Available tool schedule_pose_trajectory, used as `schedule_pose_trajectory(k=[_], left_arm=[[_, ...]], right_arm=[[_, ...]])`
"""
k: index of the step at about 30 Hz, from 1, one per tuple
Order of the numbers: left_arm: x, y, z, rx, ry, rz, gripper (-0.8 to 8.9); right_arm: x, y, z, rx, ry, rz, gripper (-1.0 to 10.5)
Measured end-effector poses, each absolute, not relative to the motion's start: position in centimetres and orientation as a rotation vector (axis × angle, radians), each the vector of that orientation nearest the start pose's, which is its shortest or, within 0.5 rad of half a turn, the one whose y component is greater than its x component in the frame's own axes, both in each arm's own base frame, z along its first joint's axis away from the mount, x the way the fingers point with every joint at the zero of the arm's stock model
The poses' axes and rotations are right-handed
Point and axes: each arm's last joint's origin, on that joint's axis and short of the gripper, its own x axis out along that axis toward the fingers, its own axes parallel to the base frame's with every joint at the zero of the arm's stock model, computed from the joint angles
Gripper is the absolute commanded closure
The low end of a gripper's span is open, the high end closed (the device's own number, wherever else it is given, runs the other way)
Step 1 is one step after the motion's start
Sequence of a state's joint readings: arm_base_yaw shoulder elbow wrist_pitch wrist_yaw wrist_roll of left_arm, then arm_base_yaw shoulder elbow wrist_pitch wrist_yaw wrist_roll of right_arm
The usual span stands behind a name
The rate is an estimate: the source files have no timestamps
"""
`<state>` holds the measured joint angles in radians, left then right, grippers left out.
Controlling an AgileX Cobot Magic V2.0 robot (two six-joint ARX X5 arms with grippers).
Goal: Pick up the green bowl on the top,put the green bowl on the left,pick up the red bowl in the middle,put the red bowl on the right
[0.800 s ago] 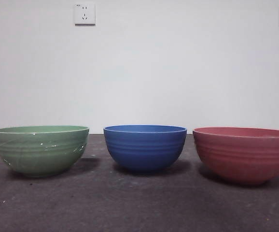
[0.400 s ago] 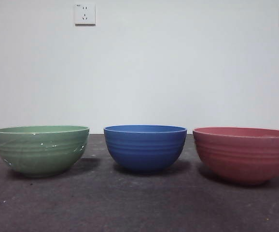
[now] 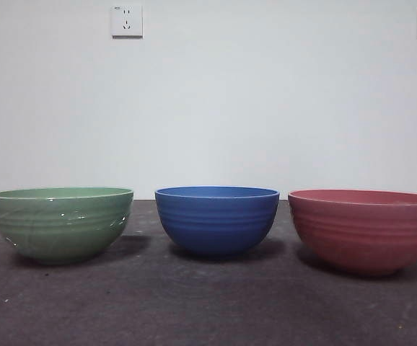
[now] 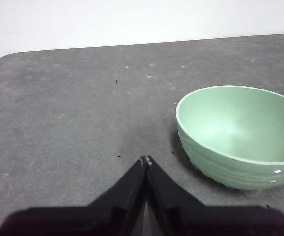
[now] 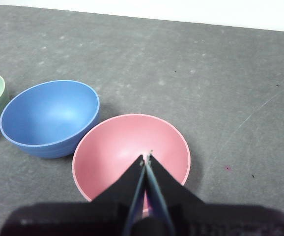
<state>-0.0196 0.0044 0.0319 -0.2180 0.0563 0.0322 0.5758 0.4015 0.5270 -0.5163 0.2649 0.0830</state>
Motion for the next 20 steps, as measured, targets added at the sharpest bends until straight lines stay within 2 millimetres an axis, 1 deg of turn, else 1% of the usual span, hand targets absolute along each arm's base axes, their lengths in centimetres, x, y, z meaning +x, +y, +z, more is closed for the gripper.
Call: schedule_pose_trajectory(k=[15, 17, 20], left_arm=[[9.4, -0.3, 15.3, 0.029, 0.190, -0.079, 8.17], [9.4, -0.3, 15.3, 0.029, 0.189, -0.079, 8.17], [9.4, -0.3, 15.3, 0.028, 0.190, -0.078, 8.17]], right_arm=[[8.7, 4.8, 26.0, -0.090, 0.368, 0.293, 9.5], [8.1, 4.2, 26.0, -0.107, 0.361, 0.287, 9.5], [6.9, 2.8, 25.5, -0.068, 0.240, 0.253, 9.5]])
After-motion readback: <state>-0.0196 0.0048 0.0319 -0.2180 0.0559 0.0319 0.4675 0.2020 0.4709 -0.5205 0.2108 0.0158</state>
